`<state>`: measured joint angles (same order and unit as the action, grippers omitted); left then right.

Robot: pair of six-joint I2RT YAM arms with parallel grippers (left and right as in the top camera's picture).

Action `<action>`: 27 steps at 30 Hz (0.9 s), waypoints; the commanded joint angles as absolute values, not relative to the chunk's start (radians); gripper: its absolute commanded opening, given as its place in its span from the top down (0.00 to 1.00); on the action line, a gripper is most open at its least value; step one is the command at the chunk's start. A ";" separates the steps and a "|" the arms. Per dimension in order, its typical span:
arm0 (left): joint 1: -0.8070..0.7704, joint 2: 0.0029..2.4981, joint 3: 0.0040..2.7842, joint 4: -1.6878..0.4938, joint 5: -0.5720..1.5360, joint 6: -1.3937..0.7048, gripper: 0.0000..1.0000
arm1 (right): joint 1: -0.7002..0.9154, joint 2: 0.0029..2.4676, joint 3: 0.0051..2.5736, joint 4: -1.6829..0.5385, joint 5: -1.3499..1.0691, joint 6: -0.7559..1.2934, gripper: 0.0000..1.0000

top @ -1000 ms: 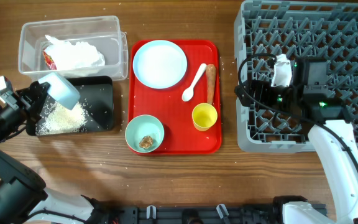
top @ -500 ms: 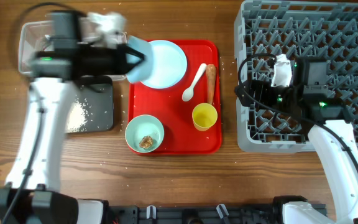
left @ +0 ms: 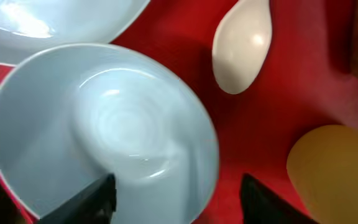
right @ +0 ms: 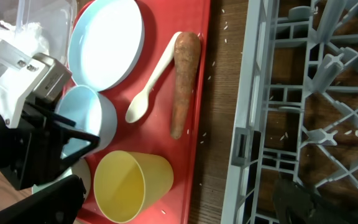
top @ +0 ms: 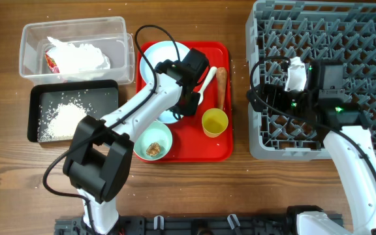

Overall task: Sort waste into correct bins and load items into the dishwasher rack
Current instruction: 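Set the empty light-blue bowl back on the red tray, then grasp the mint bowl with the left gripper and tip scraps onto black tray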

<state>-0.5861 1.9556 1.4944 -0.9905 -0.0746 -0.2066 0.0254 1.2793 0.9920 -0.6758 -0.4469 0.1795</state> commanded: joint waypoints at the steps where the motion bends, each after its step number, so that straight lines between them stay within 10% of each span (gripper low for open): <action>1: -0.580 1.935 1.581 -1.045 -0.091 -0.218 0.20 | 0.025 1.287 1.007 -0.678 -0.420 0.183 0.00; 6: -0.583 1.866 1.644 -1.325 -0.088 -0.427 0.20 | 0.025 1.287 1.007 -0.696 -0.417 0.183 0.00; 13: -0.677 1.866 1.346 -1.173 -0.069 -0.480 0.30 | 0.025 1.287 1.007 -0.697 -0.398 0.183 0.00; 18: -0.669 1.866 1.261 -1.053 -0.069 -0.480 0.55 | 0.025 1.287 1.007 -0.705 -0.398 0.183 0.00; 21: -0.669 1.866 1.261 -1.050 -0.069 -0.480 0.91 | 0.025 1.287 1.007 -0.705 -0.399 0.184 0.00; 27: -0.670 1.867 1.260 -1.038 -0.070 -0.480 0.96 | 0.025 1.287 1.007 -0.705 -0.398 0.183 0.00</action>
<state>-0.6743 1.8736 1.2648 -1.0458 -0.0704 -0.4789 0.0254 1.2793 0.9920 -0.7033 -0.4099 0.1795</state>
